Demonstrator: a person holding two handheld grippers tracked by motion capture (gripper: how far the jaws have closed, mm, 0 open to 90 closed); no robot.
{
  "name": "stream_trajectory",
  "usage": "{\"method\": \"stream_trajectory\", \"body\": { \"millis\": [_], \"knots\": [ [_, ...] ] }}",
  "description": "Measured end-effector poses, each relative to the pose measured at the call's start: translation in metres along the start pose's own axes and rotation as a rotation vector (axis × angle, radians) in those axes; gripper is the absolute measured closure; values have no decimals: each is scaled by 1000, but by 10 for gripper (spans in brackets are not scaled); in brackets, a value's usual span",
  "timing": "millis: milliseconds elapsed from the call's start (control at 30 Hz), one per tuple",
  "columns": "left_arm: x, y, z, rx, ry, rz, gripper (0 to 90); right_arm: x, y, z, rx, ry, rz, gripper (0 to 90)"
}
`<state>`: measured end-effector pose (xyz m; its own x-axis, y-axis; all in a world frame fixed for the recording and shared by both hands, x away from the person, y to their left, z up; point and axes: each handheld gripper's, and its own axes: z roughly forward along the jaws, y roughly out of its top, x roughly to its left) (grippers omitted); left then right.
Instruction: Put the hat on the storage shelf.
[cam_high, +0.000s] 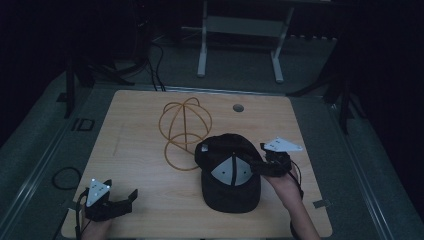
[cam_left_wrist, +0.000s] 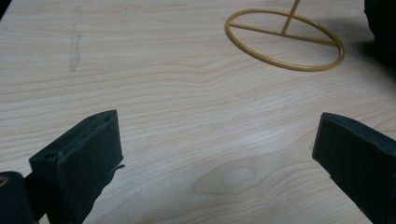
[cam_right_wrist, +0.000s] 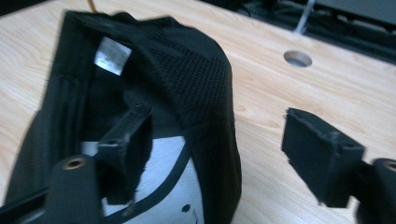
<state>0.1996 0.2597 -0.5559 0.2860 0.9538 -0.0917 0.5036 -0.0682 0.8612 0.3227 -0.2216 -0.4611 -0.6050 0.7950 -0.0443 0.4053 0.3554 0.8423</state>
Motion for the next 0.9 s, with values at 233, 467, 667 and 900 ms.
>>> {"method": "stream_trajectory", "body": {
  "millis": [233, 467, 667, 900],
  "knots": [
    [0, 0, 1, 5, -8, 6, 20, 3, 3, 16, 65, -75, 13, 550],
    [-1, 0, 1, 7, -10, 7, 20, 7, 3, 18, 72, -121, 14, 876],
    [-2, 0, 1, 5, -14, 2, 20, 9, 12, 2, -8, -112, 31, 879],
    [-7, 1, 0, -3, -34, 12, 21, 10, 27, -23, -79, -115, 15, 880]
  ]
}}
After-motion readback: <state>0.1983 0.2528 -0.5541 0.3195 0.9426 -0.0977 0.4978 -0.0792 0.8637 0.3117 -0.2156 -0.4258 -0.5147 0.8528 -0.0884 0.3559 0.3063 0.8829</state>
